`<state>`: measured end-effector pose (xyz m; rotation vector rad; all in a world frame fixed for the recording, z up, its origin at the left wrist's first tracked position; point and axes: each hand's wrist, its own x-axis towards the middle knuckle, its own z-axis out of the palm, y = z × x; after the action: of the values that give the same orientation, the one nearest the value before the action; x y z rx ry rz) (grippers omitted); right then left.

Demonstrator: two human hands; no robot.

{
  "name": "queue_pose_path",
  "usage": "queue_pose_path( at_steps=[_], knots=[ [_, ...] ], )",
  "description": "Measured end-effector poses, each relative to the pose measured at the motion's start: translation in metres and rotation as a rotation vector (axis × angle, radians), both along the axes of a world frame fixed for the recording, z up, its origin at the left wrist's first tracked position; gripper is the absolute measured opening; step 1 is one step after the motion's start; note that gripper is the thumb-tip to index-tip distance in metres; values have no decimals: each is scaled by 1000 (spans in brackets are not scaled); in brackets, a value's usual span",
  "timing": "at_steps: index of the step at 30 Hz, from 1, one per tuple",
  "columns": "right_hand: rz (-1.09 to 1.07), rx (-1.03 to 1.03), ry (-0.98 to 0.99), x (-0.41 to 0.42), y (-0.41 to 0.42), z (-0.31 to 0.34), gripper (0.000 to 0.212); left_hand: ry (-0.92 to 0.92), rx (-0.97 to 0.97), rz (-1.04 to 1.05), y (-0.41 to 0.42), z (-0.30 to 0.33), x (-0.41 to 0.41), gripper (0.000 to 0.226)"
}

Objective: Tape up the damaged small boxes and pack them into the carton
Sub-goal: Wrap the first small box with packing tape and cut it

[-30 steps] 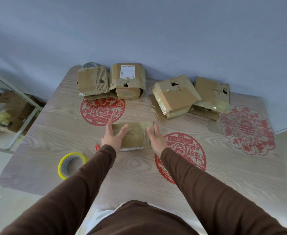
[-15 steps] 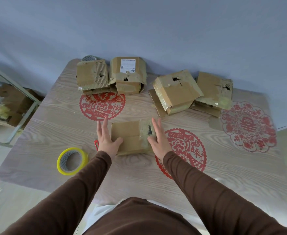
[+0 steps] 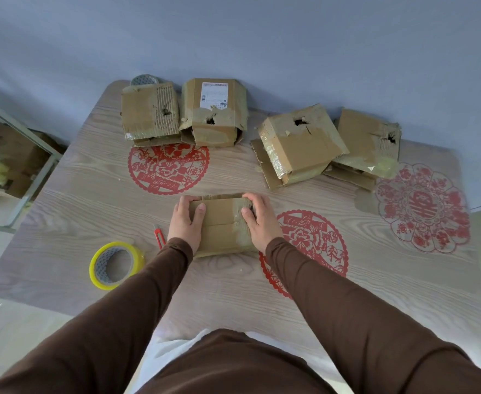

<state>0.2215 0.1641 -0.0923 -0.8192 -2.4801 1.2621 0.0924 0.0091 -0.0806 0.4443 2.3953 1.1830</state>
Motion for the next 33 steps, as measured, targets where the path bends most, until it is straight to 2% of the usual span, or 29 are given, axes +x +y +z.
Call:
queue_pose_path(
  at_steps=[4,7,11,15,17,20,22,24,26,29,31,33],
  knots=[
    [24,-147,-50,2,4,4,37,-69,12,2,-1,2,-2,24],
    [54,-247,-73,4,5,8,51,-168,131,45,-5,4,-8,46],
    [17,-179,-108,8,0,8,53,-313,94,60,-6,4,-3,41],
    [37,-92,-239,7,3,14,59,-300,-7,56,-5,6,-5,55],
    [-99,-158,-225,9,0,17,70,-293,-13,121,-7,1,-3,56],
    [-528,-387,-48,17,-16,22,89,-268,33,327,-8,0,17,50],
    [-680,-559,13,25,-34,24,98,-260,3,371,-10,2,34,46],
    [-652,-785,9,28,-49,24,94,-242,-57,291,-15,2,50,46],
    [-528,-883,-45,28,-54,21,76,-253,-25,224,-21,-3,55,57],
    [-456,-787,-86,21,-46,20,51,-445,187,279,-19,0,49,72],
    [-389,-734,-94,15,-40,27,49,-578,251,223,-11,1,41,81],
    [-287,-721,-94,12,-39,32,59,-665,250,142,-4,-4,37,60]
  ],
)
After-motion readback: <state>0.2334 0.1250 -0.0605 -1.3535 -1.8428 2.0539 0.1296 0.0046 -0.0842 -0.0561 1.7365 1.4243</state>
